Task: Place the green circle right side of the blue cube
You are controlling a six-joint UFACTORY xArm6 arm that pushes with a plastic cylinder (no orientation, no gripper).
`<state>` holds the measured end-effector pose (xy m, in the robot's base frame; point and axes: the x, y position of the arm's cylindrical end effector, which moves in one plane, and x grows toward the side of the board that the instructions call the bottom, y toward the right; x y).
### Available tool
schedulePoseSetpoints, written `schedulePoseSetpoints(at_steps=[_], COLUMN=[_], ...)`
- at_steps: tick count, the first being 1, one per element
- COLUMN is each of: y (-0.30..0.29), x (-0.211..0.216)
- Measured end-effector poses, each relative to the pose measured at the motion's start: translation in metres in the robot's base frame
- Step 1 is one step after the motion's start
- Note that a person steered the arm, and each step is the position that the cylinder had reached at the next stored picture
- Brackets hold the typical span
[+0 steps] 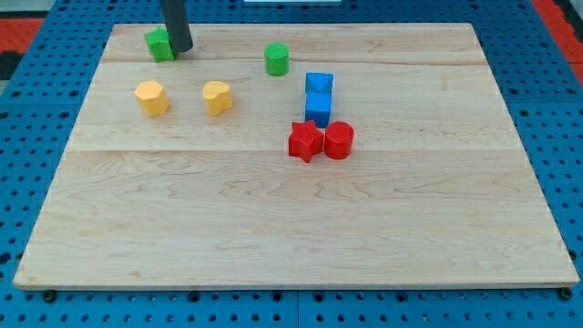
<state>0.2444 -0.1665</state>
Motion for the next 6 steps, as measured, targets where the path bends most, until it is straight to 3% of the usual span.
schedulePoseSetpoints(at_steps=[2, 5, 6], y=[0.057, 0.219, 0.258], x=[0.009, 0.029, 0.069])
